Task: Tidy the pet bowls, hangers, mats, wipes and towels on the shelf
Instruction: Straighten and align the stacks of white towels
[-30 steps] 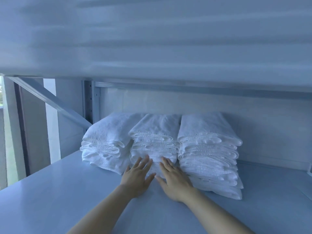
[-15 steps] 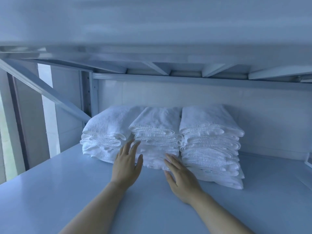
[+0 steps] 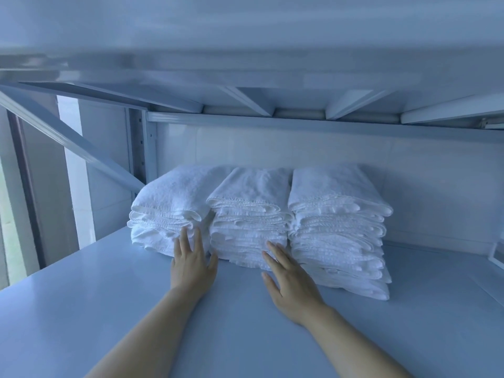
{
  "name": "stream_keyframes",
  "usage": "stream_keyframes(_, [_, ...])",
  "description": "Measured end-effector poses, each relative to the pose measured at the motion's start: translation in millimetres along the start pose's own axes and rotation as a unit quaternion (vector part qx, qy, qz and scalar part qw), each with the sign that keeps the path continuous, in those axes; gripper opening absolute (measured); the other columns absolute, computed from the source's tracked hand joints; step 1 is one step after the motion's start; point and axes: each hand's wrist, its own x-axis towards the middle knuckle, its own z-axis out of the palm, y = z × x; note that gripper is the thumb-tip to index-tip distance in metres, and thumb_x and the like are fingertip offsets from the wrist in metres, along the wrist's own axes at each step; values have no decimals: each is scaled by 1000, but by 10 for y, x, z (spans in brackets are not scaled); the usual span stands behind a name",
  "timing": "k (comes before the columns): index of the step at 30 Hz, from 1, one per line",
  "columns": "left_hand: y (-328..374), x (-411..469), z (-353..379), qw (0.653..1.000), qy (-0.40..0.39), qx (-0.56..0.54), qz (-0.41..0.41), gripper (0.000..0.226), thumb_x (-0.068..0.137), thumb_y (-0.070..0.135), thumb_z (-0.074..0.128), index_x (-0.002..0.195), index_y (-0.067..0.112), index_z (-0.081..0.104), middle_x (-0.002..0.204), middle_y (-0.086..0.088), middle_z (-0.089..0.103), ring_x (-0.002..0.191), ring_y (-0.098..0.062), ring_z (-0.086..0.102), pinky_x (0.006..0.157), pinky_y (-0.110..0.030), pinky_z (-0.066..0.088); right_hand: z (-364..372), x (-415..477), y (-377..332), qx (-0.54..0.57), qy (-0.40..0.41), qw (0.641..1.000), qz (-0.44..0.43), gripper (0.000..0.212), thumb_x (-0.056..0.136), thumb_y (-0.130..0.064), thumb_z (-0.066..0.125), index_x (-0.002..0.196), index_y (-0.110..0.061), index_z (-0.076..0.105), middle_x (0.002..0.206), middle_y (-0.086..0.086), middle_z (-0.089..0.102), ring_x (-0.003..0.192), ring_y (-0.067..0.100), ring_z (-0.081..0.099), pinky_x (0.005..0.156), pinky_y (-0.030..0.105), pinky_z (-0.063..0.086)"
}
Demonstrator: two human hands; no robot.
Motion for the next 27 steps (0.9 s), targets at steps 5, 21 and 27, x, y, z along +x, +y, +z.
stream_keyframes(5, [-15, 1, 3, 999, -33, 1, -3, 72, 94, 44, 39, 149, 17, 1, 157, -3, -13, 145, -28, -9, 115, -43, 18, -20, -6, -16, -6, -7, 1000, 4, 84, 76, -60, -3, 149, -23, 19, 157, -16, -5, 145, 4, -6, 114, 21, 10])
stream_keyframes(21, [-4, 129, -13, 994, -107, -34, 14, 78, 93, 51, 41, 149, 21, -4, 154, 1, -25, 143, -27, -17, 115, -39, 12, -39, -12, -47, -16, -24, 1000, 7, 76, 85, -59, 5, 150, -20, 16, 158, -13, -7, 145, 6, -8, 116, 22, 5])
stream_keyframes(27, [79, -23, -26, 997, -73, -24, 14, 70, 94, 46, 40, 149, 21, 4, 158, -3, -11, 145, -25, -3, 114, -40, 20, -54, -34, -47, -12, -15, 1000, 6, 82, 79, -58, -1, 149, -20, 19, 159, -11, -3, 145, 6, -4, 110, 17, 3])
